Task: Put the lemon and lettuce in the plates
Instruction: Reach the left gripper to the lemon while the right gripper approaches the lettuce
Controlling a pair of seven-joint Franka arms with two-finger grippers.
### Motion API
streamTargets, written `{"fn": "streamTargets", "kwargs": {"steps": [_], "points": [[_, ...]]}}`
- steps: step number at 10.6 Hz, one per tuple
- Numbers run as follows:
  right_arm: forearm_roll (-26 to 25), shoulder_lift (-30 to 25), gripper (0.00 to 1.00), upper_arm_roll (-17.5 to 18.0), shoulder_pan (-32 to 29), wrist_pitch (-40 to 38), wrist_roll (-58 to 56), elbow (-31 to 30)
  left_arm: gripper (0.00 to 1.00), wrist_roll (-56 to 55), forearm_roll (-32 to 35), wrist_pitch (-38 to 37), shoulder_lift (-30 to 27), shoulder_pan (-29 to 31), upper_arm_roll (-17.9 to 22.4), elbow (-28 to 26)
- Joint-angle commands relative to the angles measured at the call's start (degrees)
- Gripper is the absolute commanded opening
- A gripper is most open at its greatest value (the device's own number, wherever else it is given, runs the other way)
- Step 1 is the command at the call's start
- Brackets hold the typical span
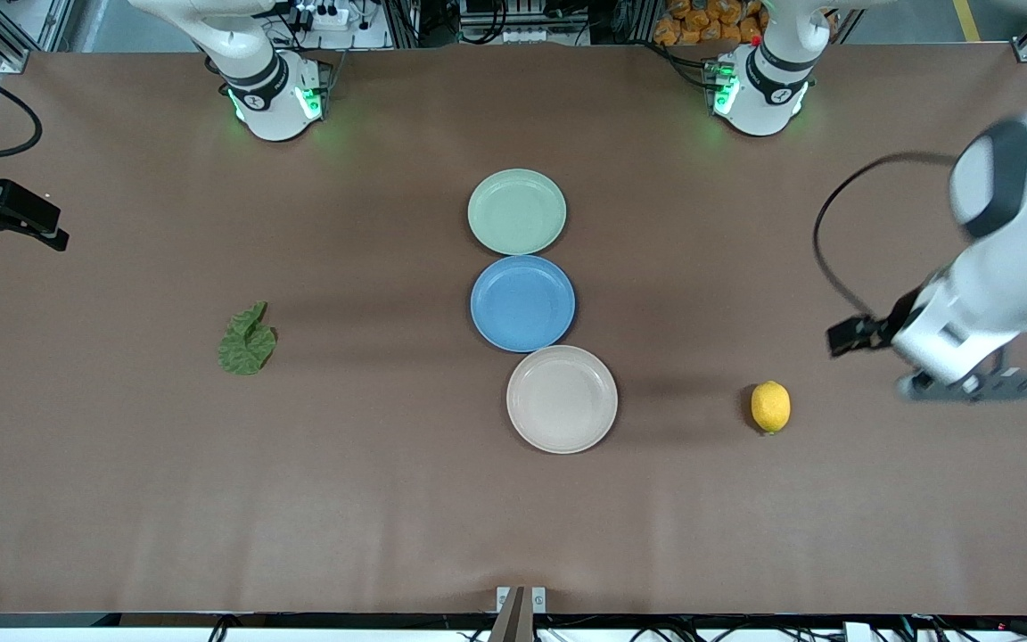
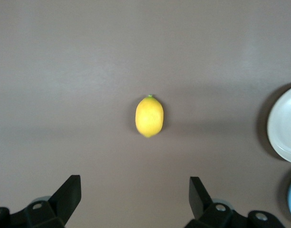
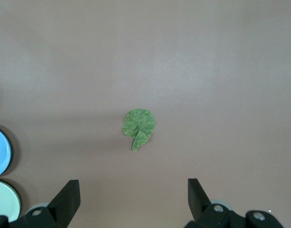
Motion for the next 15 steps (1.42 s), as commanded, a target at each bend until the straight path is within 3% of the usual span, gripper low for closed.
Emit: {"fn": "streamTargets", "kwargs": {"steps": [1,6,12,14,15], "points": [[1.4,-0.4,1.00,0.2,-1.4,0.6,-0.2,-1.5,1.00,1.5,-0.3,7.1,4.5,-0.6,0.1,-2.1],[0.8,-0.7,1.00,0.3,-1.3,8.2,-1.0,-9.3,1.00,1.2,0.7,16.3,15.1,-1.6,0.1,-2.6],[0.8,-0.6,1.00,0.4,-1.3,21.3,-1.0,-22.4,1.00,1.4,4.6,18.2,18.9,-1.9,0.2,-3.6],[0.7,-0.6,1.00,0.4,-1.2,26.7,-1.0,-28.2,0.55,1.3,7.5,20.9,20.1,-2.0,0.2,-4.1],[0.7,-0.6,1.00,0.4,-1.2,31.5,-1.0,-32.4,0.41,1.3,7.5,21.8,20.6,-1.7,0.2,-4.2]]}}
